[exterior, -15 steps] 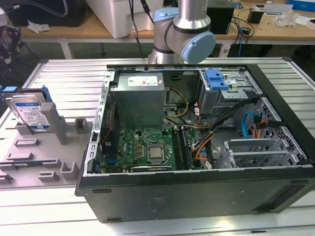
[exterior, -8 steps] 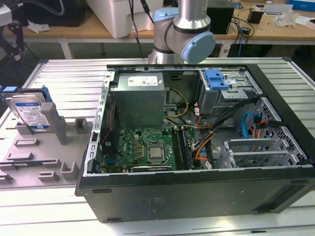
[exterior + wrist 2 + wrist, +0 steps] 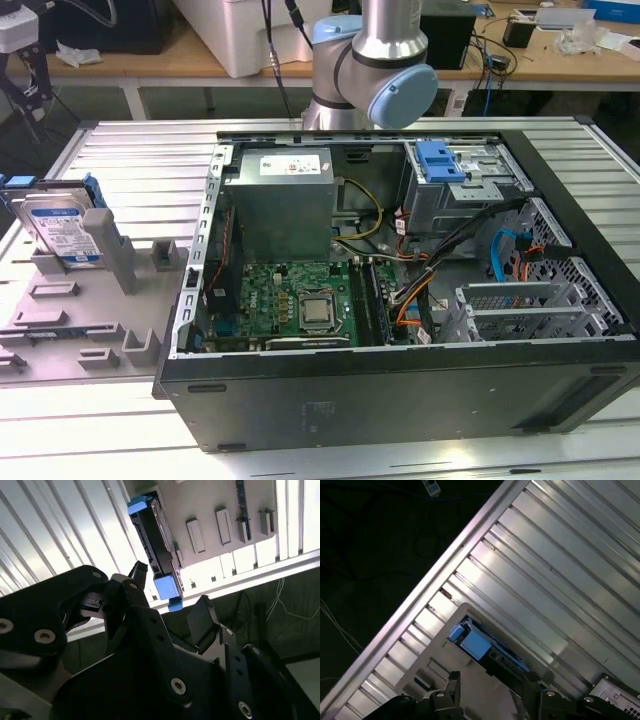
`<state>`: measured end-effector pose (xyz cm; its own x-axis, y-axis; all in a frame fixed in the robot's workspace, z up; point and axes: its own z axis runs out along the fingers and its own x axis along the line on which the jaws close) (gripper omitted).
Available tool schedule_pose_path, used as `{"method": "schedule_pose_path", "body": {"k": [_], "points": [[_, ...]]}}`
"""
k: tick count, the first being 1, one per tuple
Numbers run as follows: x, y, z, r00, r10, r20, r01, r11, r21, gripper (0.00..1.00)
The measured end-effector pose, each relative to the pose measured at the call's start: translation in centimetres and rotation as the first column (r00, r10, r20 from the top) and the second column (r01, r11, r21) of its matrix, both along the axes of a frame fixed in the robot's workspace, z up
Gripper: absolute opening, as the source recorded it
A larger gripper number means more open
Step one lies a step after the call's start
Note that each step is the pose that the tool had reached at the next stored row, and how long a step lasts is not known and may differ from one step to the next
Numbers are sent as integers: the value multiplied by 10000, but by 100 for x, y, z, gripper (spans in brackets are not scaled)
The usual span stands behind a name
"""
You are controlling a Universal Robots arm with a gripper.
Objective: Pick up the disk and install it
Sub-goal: 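Pick up the disk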
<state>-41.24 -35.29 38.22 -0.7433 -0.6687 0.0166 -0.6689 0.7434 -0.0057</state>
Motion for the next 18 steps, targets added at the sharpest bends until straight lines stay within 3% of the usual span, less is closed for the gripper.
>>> {"method": "schedule_pose_path", "body": {"k": [2,5,9,11,12,14,16,18], "points": [[0,0,-5,9987,507,0,-507,9987,-1,60],[0,0,-11,9922,1250,0,-1250,9922,0,60],[0,0,-19,9750,2222,0,-2222,9750,0,60],[0,0,-23,9637,2670,0,-2670,9637,0,60],[0,0,-25,9557,2942,0,-2942,9557,-1,60],[0,0,-34,9238,3829,0,-3829,9238,0,60],[0,1,-41,8963,4434,0,-4434,8963,-1,60],[0,3,-45,8794,4761,1,-4761,8794,0,60]]}}
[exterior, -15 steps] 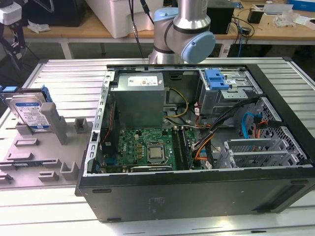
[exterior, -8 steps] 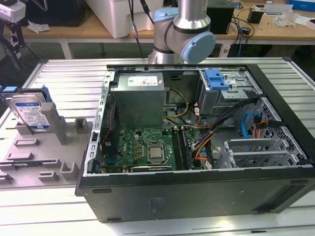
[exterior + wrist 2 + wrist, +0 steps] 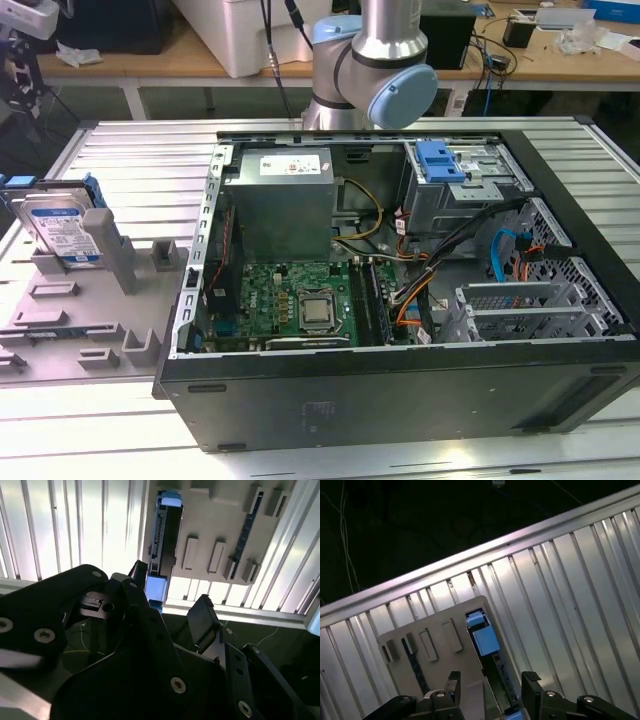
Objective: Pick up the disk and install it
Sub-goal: 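Pick up the disk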
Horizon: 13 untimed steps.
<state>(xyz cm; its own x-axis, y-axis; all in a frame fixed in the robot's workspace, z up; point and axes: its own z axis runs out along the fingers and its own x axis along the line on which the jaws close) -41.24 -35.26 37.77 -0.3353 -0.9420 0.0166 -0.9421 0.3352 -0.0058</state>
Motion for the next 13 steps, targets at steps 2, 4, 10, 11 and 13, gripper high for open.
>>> {"method": "schedule_pose_path", "body": {"k": [2,4,10,11,13], "points": [[0,2,-4,9994,360,1,-360,9994,0,60],[0,9,-8,9953,966,0,-966,9953,0,60],[-1,32,-19,9605,2783,-7,-2783,9605,-25,60],[-1,31,-19,9597,2812,-11,-2812,9597,-37,60],[-1,32,-19,9597,2811,-12,-2811,9597,-37,60]]}}
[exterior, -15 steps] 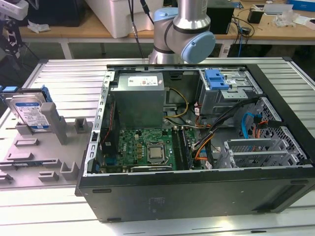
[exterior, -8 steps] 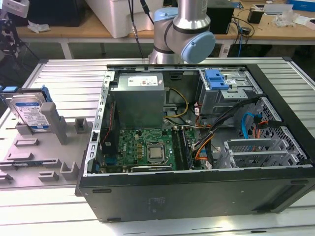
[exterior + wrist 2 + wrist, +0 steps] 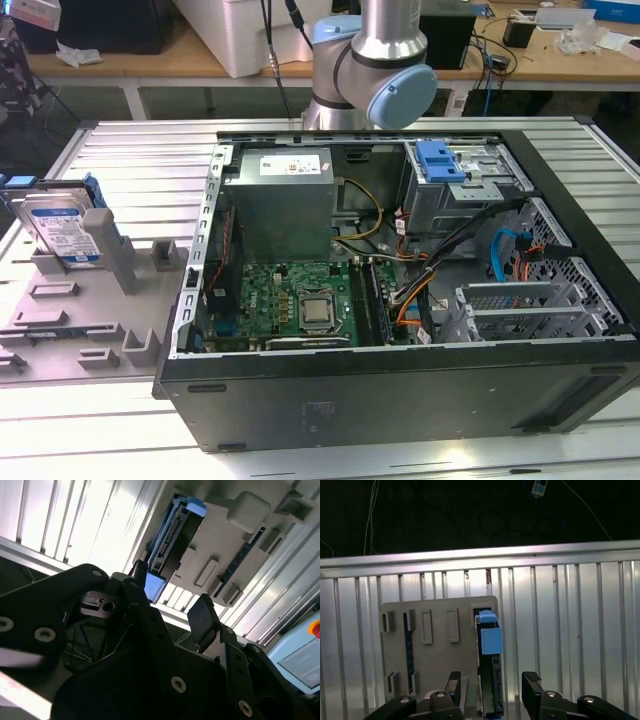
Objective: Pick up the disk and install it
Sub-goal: 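Pick up the disk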
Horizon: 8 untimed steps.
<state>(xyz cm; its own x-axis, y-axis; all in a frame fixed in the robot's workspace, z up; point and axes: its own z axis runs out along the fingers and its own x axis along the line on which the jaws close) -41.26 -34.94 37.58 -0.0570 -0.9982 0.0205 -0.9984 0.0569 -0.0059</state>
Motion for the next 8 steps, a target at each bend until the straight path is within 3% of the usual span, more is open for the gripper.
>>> {"method": "schedule_pose_path", "body": {"k": [8], "points": [[-52,5,0,10000,-1,0,1,10000,0,60]]}}
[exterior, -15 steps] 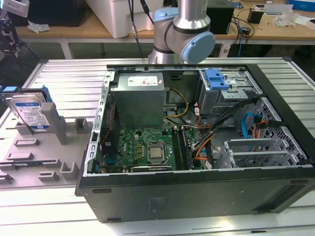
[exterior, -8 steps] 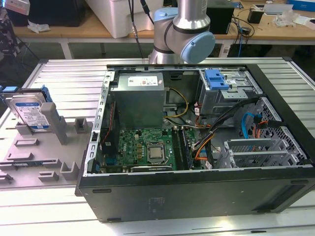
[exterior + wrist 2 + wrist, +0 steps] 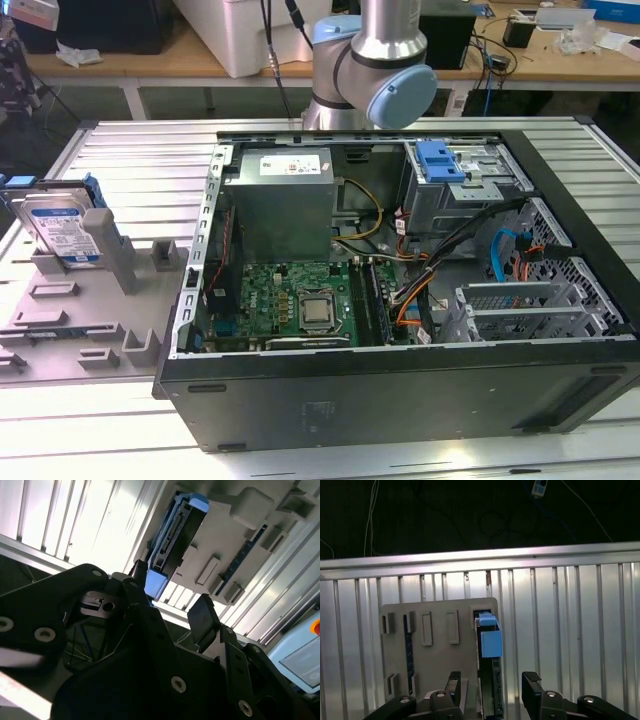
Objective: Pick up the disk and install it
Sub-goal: 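Pick up the disk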
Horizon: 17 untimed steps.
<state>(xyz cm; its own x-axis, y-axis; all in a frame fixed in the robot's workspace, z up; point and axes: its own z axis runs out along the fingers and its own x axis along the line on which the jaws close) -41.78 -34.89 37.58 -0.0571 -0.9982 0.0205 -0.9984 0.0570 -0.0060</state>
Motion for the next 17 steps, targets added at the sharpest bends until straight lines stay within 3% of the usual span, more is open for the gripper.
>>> {"method": "schedule_pose_path", "body": {"k": [6,14,17], "points": [[-103,12,-3,10000,14,1,-14,10000,0,60],[-126,13,-10,9977,678,-1,-678,9977,-4,60],[-127,13,-22,9977,678,1,-678,9977,-10,60]]}}
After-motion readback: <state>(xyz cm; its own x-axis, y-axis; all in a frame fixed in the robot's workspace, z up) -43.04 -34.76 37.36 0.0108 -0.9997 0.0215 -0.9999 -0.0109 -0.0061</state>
